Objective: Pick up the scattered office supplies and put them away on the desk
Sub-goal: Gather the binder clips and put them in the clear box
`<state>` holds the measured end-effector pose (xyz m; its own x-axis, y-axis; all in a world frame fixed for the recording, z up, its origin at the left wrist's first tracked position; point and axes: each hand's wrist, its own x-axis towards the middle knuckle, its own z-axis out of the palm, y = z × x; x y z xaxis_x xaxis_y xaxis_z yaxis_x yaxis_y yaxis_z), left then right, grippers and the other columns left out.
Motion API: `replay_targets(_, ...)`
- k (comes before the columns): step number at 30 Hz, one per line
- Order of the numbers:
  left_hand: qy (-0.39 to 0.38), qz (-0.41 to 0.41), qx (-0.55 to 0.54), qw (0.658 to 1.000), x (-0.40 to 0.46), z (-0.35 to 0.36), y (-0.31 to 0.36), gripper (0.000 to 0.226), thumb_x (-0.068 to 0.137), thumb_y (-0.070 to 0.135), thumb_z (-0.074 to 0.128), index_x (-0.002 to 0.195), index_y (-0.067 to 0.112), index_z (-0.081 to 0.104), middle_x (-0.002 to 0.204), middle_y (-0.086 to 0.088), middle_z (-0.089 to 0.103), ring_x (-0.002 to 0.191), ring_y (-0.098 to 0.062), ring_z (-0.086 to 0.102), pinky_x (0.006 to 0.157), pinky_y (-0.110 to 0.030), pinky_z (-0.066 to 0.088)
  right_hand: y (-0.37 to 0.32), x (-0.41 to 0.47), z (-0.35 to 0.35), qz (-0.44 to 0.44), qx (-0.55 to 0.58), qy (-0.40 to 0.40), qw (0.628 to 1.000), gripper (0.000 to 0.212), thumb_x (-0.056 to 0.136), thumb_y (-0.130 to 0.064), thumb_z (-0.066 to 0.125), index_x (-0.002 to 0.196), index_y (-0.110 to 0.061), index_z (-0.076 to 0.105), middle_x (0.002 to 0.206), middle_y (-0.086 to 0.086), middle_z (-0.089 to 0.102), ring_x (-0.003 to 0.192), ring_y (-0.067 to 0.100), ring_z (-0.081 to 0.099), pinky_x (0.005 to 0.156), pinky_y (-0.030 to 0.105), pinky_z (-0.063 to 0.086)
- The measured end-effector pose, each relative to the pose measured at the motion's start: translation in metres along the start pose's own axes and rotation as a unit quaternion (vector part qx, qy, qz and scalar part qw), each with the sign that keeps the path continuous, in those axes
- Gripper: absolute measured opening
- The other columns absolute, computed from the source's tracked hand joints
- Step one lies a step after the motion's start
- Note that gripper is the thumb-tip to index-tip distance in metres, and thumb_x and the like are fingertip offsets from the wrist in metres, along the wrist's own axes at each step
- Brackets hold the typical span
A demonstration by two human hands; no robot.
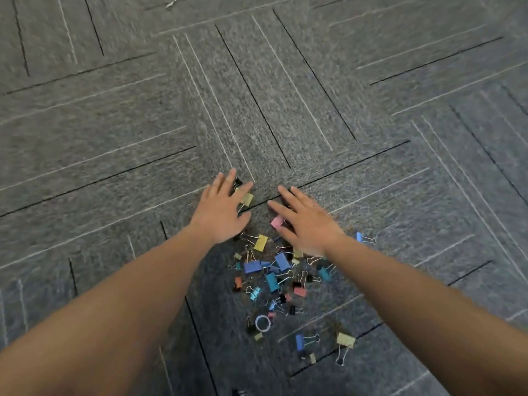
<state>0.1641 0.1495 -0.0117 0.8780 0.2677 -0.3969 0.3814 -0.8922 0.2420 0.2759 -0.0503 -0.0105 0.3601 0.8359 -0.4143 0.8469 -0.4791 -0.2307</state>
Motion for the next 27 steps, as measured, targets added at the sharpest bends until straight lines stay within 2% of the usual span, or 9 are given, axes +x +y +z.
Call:
replay_targets(3,0.01,0.031,-0.024,0.999,0.013,0.02,-0.002,0.06,0.095,0.045,0.041,0.148,0.036,0.014,0.159,0.001,-0.006,0.145,-0.023,-0.009,0.118,-0.046,0.0,0.009,0.011,0.014,-0.02,0.005,0.013,1.0,0.059,0.098,-0.057,0.014,0.152,-0.034,0.011,0.16,-0.005,-0.008,0.145,0.017,-0.018,0.117,0.042,-0.004)
replay_targets(6,0.044,0.082,-0.036,0.995,-0.009,0.032,0.004,0.057,0.094,0.047,0.041,0.146,0.028,0.026,0.159,0.001,0.006,0.145,-0.018,-0.003,0.118,-0.042,0.002,0.008,-0.012,0.027,-0.05,0.009,0.015,0.999,0.059,0.098,-0.055,0.017,0.151,-0.031,0.013,0.16,-0.005,-0.001,0.145,0.017,-0.014,0.119,0.046,0.003)
replay_targets(8,0.019,0.101,-0.043,0.994,-0.03,0.038,0.011,0.068,0.09,0.058,0.04,0.147,0.028,0.02,0.159,0.003,0.002,0.144,-0.015,-0.007,0.118,-0.042,0.002,0.006,-0.034,0.036,-0.064,0.011,0.005,0.998,0.064,0.096,-0.057,0.021,0.152,-0.028,0.01,0.16,-0.004,-0.002,0.145,0.017,-0.014,0.119,0.047,0.004)
replay_targets(11,-0.034,0.127,-0.006,0.991,-0.057,0.053,0.019,0.094,0.076,0.079,0.039,0.147,0.036,-0.006,0.155,0.008,-0.014,0.141,-0.015,-0.02,0.116,-0.043,-0.005,0.0,-0.054,0.051,-0.061,-0.019,0.002,0.998,0.084,0.088,-0.074,0.024,0.153,-0.027,-0.002,0.161,-0.001,-0.007,0.145,0.021,-0.018,0.116,0.048,-0.005)
replay_targets(13,-0.017,0.162,0.036,0.986,-0.067,0.07,0.021,0.101,0.071,0.086,0.034,0.148,0.035,-0.004,0.157,0.002,-0.008,0.143,-0.022,-0.018,0.116,-0.044,-0.005,-0.006,-0.055,0.062,-0.061,-0.055,0.019,0.996,0.097,0.081,-0.084,0.022,0.153,-0.024,-0.002,0.161,0.005,-0.002,0.146,0.029,-0.014,0.117,0.05,-0.002)
replay_targets(17,0.046,0.168,0.01,0.985,-0.072,0.083,0.017,0.072,0.084,0.069,0.041,0.141,0.025,0.032,0.148,-0.008,0.032,0.141,-0.029,0.02,0.114,-0.052,0.021,-0.008,-0.046,0.068,-0.044,-0.072,0.05,0.995,0.088,0.087,-0.078,0.022,0.151,-0.018,0.019,0.154,0.009,0.03,0.144,0.035,0.016,0.115,0.053,0.017)
replay_targets(20,0.071,0.139,0.002,0.988,-0.072,0.079,0.012,0.054,0.086,0.058,0.045,0.128,0.025,0.043,0.133,-0.008,0.046,0.125,-0.029,0.039,0.104,-0.05,0.037,-0.003,-0.043,0.062,-0.035,-0.065,0.082,0.994,0.074,0.089,-0.072,0.03,0.138,-0.017,0.042,0.134,0.008,0.051,0.126,0.031,0.044,0.105,0.049,0.035)
replay_targets(23,0.087,0.103,0.028,0.99,-0.071,0.077,0.013,0.044,0.085,0.053,0.046,0.119,0.025,0.049,0.122,-0.011,0.051,0.111,-0.032,0.048,0.094,-0.046,0.042,-0.004,-0.044,0.063,-0.018,-0.033,0.119,0.992,0.066,0.089,-0.069,0.037,0.125,-0.016,0.052,0.115,0.003,0.056,0.103,0.024,0.05,0.088,0.042,0.044)
replay_targets(27,0.101,0.062,0.065,0.991,-0.064,0.071,0.02,0.039,0.075,0.052,0.054,0.097,0.021,0.057,0.098,-0.009,0.051,0.086,-0.027,0.051,0.072,-0.037,0.046,-0.006,-0.046,0.064,-0.032,-0.019,0.143,0.989,0.05,0.089,-0.063,0.041,0.114,-0.022,0.054,0.099,-0.001,0.056,0.086,0.017,0.047,0.069,0.033,0.048)
